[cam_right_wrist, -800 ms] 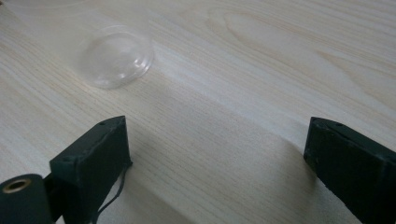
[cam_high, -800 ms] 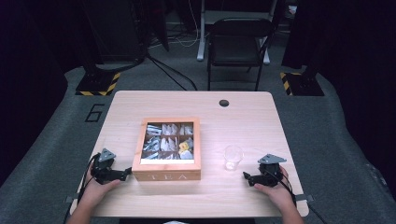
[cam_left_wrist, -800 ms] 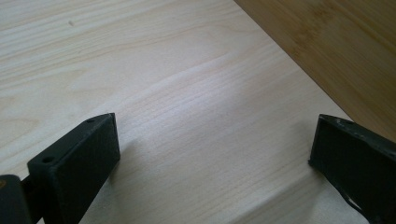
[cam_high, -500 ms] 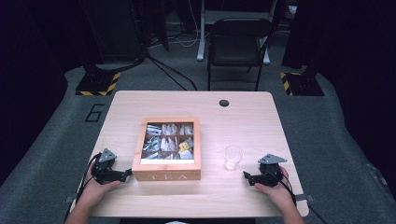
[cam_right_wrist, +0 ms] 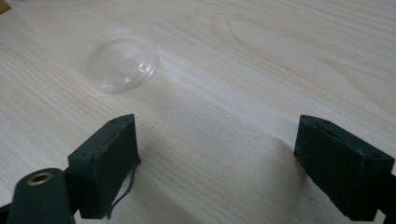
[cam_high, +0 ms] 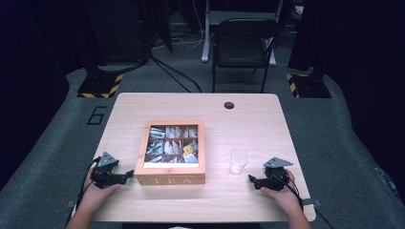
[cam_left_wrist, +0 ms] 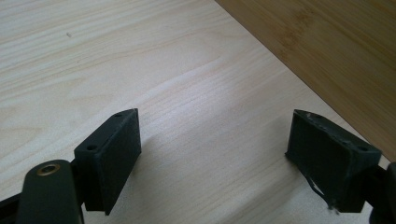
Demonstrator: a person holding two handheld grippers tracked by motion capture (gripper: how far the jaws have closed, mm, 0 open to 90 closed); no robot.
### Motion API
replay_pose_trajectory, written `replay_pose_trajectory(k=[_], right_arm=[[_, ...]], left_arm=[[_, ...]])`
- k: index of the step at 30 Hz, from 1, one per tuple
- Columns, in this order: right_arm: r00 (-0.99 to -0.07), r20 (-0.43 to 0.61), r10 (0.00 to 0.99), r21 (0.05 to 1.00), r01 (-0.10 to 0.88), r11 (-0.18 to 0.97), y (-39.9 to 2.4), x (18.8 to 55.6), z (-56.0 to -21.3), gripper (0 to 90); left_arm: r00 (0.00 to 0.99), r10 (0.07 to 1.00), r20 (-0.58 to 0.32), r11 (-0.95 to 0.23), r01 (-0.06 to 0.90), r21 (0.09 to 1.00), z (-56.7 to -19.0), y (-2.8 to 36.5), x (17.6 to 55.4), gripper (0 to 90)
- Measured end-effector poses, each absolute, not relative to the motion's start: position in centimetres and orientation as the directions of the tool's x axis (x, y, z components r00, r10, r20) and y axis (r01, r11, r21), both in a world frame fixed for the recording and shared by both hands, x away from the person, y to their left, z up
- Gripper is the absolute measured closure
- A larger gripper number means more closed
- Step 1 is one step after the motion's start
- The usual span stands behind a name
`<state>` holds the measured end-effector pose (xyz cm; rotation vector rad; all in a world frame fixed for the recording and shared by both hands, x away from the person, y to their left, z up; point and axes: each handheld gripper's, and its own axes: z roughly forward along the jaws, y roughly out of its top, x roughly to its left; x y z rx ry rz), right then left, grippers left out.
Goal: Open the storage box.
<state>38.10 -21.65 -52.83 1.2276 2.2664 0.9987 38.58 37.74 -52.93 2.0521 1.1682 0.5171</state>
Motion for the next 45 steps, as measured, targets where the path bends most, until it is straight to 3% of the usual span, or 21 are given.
replay_pose_trajectory(k=[4, 8, 14, 20, 25, 27, 33, 39, 45], right_arm=[[-0.55, 0.006, 0.835, 0.736, 0.568, 0.369, -21.6, 38.1, -52.8, 13.1], [-0.554, 0.001, 0.833, 0.727, 0.572, 0.38, -21.6, 38.1, -52.7, 13.9], [-0.554, 0.007, 0.833, 0.726, 0.575, 0.377, -21.6, 38.0, -52.7, 13.8], [-0.54, 0.012, 0.841, 0.717, 0.592, 0.369, -21.4, 38.1, -52.5, 14.7], [-0.545, 0.01, 0.838, 0.719, 0.587, 0.373, -21.5, 38.1, -52.6, 15.4], [-0.557, 0.008, 0.83, 0.713, 0.585, 0.386, -21.6, 38.0, -52.2, 28.0], [-0.55, 0.059, 0.833, 0.718, 0.603, 0.348, -21.6, 38.0, -51.5, 39.4], [-0.509, 0.093, 0.856, 0.784, 0.568, 0.252, -22.0, 37.5, -49.9, 40.9], [-0.508, 0.078, 0.858, 0.8, 0.545, 0.251, -22.0, 37.1, -49.2, 42.1]], left_arm=[[0.517, 0.856, -0.003, -0.351, 0.585, 0.731, -52.8, 37.8, 38.6, 17.7], [0.526, 0.85, -0.001, -0.362, 0.587, 0.724, -52.5, 37.7, 38.4, 26.6], [0.531, 0.847, -0.021, -0.361, 0.603, 0.712, -51.7, 37.5, 37.7, 32.5], [0.555, 0.824, -0.113, -0.3, 0.598, 0.743, -49.7, 37.9, 36.4, 38.1], [0.574, 0.814, -0.096, -0.325, 0.584, 0.744, -48.8, 37.7, 36.0, 39.3], [0.583, 0.808, -0.083, -0.329, 0.565, 0.756, -48.1, 37.6, 35.6, 39.7], [0.61, 0.787, -0.093, -0.342, 0.556, 0.758, -47.0, 37.6, 34.8, 40.6], [0.641, 0.762, -0.087, -0.366, 0.538, 0.759, -46.9, 37.2, 34.3, 43.3], [0.689, 0.718, -0.098, -0.39, 0.514, 0.764, -46.7, 36.3, 34.1, 47.3]])
